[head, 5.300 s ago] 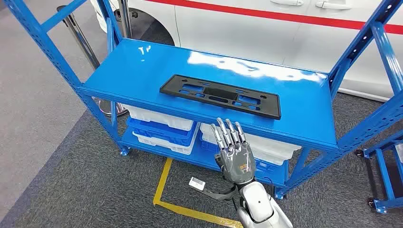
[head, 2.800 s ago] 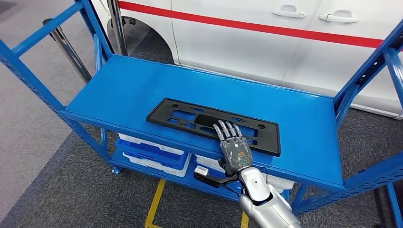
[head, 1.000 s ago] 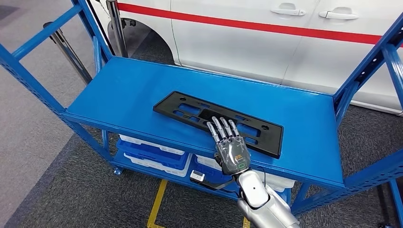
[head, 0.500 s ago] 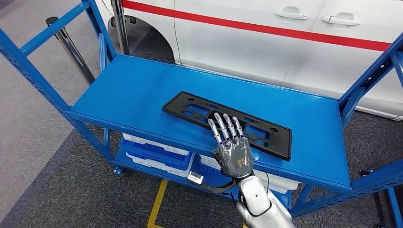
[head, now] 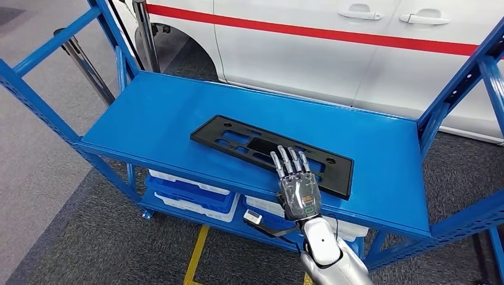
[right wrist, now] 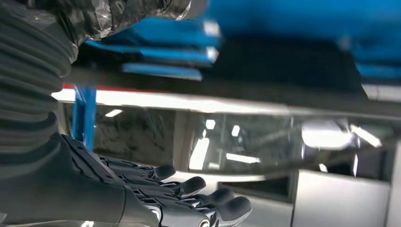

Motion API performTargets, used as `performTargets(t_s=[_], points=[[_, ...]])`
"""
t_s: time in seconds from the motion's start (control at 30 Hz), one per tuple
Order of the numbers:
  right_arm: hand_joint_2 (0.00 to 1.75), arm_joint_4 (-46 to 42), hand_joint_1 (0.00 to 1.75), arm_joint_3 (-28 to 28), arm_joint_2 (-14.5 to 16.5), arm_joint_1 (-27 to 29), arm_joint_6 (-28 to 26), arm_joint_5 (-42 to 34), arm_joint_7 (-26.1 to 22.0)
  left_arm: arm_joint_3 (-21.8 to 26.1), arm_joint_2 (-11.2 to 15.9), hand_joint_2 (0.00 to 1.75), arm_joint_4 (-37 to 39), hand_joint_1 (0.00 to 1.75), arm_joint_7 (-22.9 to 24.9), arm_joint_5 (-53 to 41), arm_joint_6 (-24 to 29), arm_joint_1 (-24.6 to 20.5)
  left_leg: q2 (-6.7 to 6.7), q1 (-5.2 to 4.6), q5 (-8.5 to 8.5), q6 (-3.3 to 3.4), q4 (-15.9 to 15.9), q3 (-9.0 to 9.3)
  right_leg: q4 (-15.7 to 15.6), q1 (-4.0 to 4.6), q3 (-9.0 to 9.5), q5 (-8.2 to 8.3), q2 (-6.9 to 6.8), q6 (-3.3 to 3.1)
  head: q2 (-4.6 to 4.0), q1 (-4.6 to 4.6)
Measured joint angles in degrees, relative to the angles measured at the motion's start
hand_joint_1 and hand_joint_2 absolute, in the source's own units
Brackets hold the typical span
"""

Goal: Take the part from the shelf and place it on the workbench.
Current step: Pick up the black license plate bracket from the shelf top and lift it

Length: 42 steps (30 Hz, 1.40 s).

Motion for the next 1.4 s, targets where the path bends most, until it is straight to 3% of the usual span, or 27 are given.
performTargets(t_s=[0.07, 0.13, 0.2, 0.23, 0.37, 0.43, 0.5, 0.53, 0.57, 0.6, 0.67, 0.73, 0.83, 0.9, 1.0, 1.03, 1.07, 1.1, 1.17, 1.23, 1.33, 1.4], points=[[1.75, 1.05, 0.00, 0.01, -0.68, -0.32, 1.05, -0.84, 0.32, 0.00, -0.15, 0.00, 0.10, 0.00, 0.26, -0.05, -0.03, 0.21, 0.00, 0.01, 0.70, 0.01, 1.56, -0.82, 0.03, 0.07, 0.04, -0.01, 0.01, -0.02, 0.00, -0.01], [1.75, 1.74, 0.00, 0.02, -1.24, -1.02, 1.80, -1.65, 0.50, 0.00, -0.21, 0.00, 0.15, 0.00, 0.49, -0.10, -0.12, 0.34, 0.01, -0.03, 4.60, 0.43, -4.54, 2.06, 0.05, 0.09, 0.23, -0.04, 0.14, 0.03, 0.00, -0.01], [1.75, 2.20, 0.00, 0.01, -1.71, -1.75, 2.17, -2.14, 0.57, 0.00, -0.21, 0.00, 0.15, 0.00, 0.55, -0.13, -0.22, 0.27, 0.01, -0.28, 6.97, 1.05, -11.18, 5.17, 0.10, 0.25, 0.28, -0.07, 0.19, 0.40, 0.00, 0.01], [1.75, 2.41, 0.00, 0.01, -1.94, -2.01, 2.36, -2.32, 0.62, 0.00, -0.21, 0.00, 0.15, 0.00, 0.56, -0.13, -0.28, 0.23, 0.00, -0.43, 7.19, 1.31, -12.73, 5.83, 0.12, 0.31, 0.23, -0.05, 0.18, 0.67, 0.00, 0.02], [1.75, 3.20, 0.00, 0.01, -2.97, -3.08, 4.38, -3.58, 1.19, 0.00, -0.29, 0.00, 0.15, 0.00, 0.60, -0.21, -0.53, 0.37, 0.14, -0.34, 7.60, 2.39, -13.88, 6.24, 0.63, 0.24, 0.05, -0.36, 0.19, 1.89, 0.00, 0.06], [1.75, 3.80, 0.00, 0.02, -3.74, -3.89, 5.68, -4.43, 1.50, 0.00, -0.37, 0.00, 0.16, 0.00, 0.59, -0.28, -0.60, 0.34, 0.37, -0.11, 8.08, 3.08, -14.39, 6.34, 4.77, 0.18, -1.79, -3.07, 0.17, 2.35, 0.00, 0.12], [1.75, 4.49, 0.00, 0.02, -4.33, -4.42, 6.42, -4.88, 1.61, 0.00, -0.43, 0.00, 0.17, 0.00, 0.56, -0.37, -0.61, 0.27, 0.40, -0.17, 8.20, 3.36, -14.41, 6.11, 12.07, 0.12, -5.16, -6.74, 0.17, 2.64, 0.00, 0.14], [1.75, 4.80, 0.00, 0.02, -4.53, -4.58, 6.61, -4.97, 1.62, 0.00, -0.46, 0.00, 0.17, 0.00, 0.55, -0.39, -0.61, 0.27, 0.40, -0.19, 8.22, 3.39, -14.37, 6.03, 14.79, 0.05, -6.37, -7.58, 0.17, 2.76, 0.00, 0.15], [1.75, 5.08, 0.00, 0.02, -4.70, -4.75, 6.73, -5.01, 1.62, 0.01, -0.49, 0.00, 0.17, 0.00, 0.53, -0.40, -0.62, 0.29, 0.39, -0.19, 8.22, 3.39, -14.30, 5.99, 15.58, -0.03, -6.64, -7.32, 0.15, 2.83, 0.00, 0.14], [1.75, 5.31, 0.00, 0.02, -4.85, -4.98, 6.83, -5.03, 1.62, 0.01, -0.54, 0.00, 0.17, 0.00, 0.51, -0.40, -0.62, 0.33, 0.37, -0.18, 8.21, 3.37, -14.21, 5.99, 14.07, -0.13, -5.77, -6.02, 0.14, 2.83, 0.00, 0.15], [1.75, 5.63, 0.00, 0.02, -5.07, -5.53, 6.99, -5.06, 1.62, 0.02, -0.64, 0.00, 0.17, 0.00, 0.50, -0.40, -0.64, 0.36, 0.29, -0.22, 8.09, 3.14, -13.90, 5.99, 6.38, -0.24, -1.72, -2.53, 0.10, 2.61, 0.00, 0.15], [1.75, 5.80, 0.00, 0.04, -5.23, -5.95, 7.10, -5.07, 1.62, 0.02, -0.73, 0.00, 0.17, 0.00, 0.48, -0.40, -0.66, 0.28, 0.14, -0.39, 7.92, 2.56, -13.57, 5.87, 0.74, -0.04, 1.04, -0.92, 0.14, 2.18, 0.00, 0.13], [1.75, 5.93, 0.00, 0.07, -5.31, -6.20, 7.13, -5.11, 1.62, 0.02, -0.76, 0.00, 0.17, 0.00, 0.47, -0.39, -0.67, 0.21, 0.05, -0.45, 7.96, 1.48, -13.67, 5.81, -0.31, 0.13, 1.36, -0.63, 0.16, 1.33, 0.00, 0.11], [1.75, 5.98, 0.00, 0.08, -5.31, -6.33, 7.10, -5.06, 1.68, 0.02, -0.77, 0.00, 0.17, 0.00, 0.45, -0.40, -0.66, 0.21, 0.05, -0.32, 6.76, 0.92, -12.17, 5.19, -0.80, -0.15, 1.55, -0.23, 0.03, 0.64, 0.00, 0.04], [1.75, 6.21, 0.00, 0.10, -5.31, -6.42, 6.62, -4.03, 2.67, 0.02, -0.78, 0.00, 0.17, 0.00, 0.33, -0.40, -0.66, 0.26, 0.07, -0.09, 1.61, 0.29, -2.50, 0.78, -1.01, -0.24, 1.44, 0.02, -0.27, 0.12, 0.00, -0.09], [1.75, 6.35, 0.00, 0.14, -5.31, -6.41, 6.37, -3.47, 3.19, 0.02, -0.80, 0.00, 0.17, 0.00, 0.30, -0.40, -0.63, 0.31, 0.07, -0.02, 0.55, 0.12, 0.71, -0.74, -0.98, -0.21, 1.37, 0.03, -0.32, 0.11, 0.00, -0.09], [1.75, 6.51, 0.00, 0.18, -5.31, -6.42, 6.18, -2.95, 3.68, 0.02, -0.84, 0.00, 0.17, 0.00, 0.28, -0.40, -0.60, 0.37, 0.08, 0.03, 0.52, 0.00, 2.24, -1.46, -0.94, -0.21, 1.34, 0.02, -0.33, 0.12, 0.00, -0.09], [1.75, 6.66, 0.00, 0.22, -5.31, -6.43, 6.10, -2.58, 4.04, 0.02, -0.87, 0.00, 0.17, 0.00, 0.27, -0.40, -0.53, 0.41, 0.09, 0.11, 1.62, -0.06, 1.49, -1.09, -0.88, -0.23, 1.36, 0.00, -0.32, 0.15, 0.00, -0.09], [1.75, 6.89, 0.00, 0.30, -5.31, -6.57, 6.20, -2.23, 4.47, 0.02, -0.91, 0.00, 0.17, 0.00, 0.27, -0.40, -0.39, 0.41, 0.12, 0.29, 5.40, 0.05, -5.45, 2.22, -0.67, -0.26, 1.43, -0.12, -0.26, 0.36, 0.00, -0.09], [1.75, 7.12, 0.00, 0.33, -5.32, -6.89, 6.36, -2.19, 4.71, 0.02, -0.97, 0.00, 0.17, 0.00, 0.28, -0.44, -0.33, 0.30, 0.11, 0.20, 7.44, 0.49, -11.79, 5.20, -0.37, -0.05, 1.29, -0.30, -0.11, 0.95, 0.00, -0.05], [1.75, 7.63, 0.00, 0.33, -5.33, -7.49, 7.02, -2.39, 4.81, 0.03, -1.08, 0.00, 0.17, 0.00, 0.25, -0.54, -0.38, 0.25, 0.06, -0.09, 7.68, 1.52, -13.40, 5.78, -0.49, 0.07, 1.16, -0.13, 0.05, 2.04, 0.00, 0.01], [1.75, 8.04, 0.00, 0.33, -5.41, -7.93, 7.87, -2.84, 4.70, 0.04, -1.09, 0.00, 0.17, 0.00, 0.09, -0.58, -0.50, 0.26, 0.21, 0.01, 8.13, 2.39, -13.88, 5.89, 0.67, -0.12, 0.72, -1.03, 0.06, 2.62, 0.00, 0.02]])
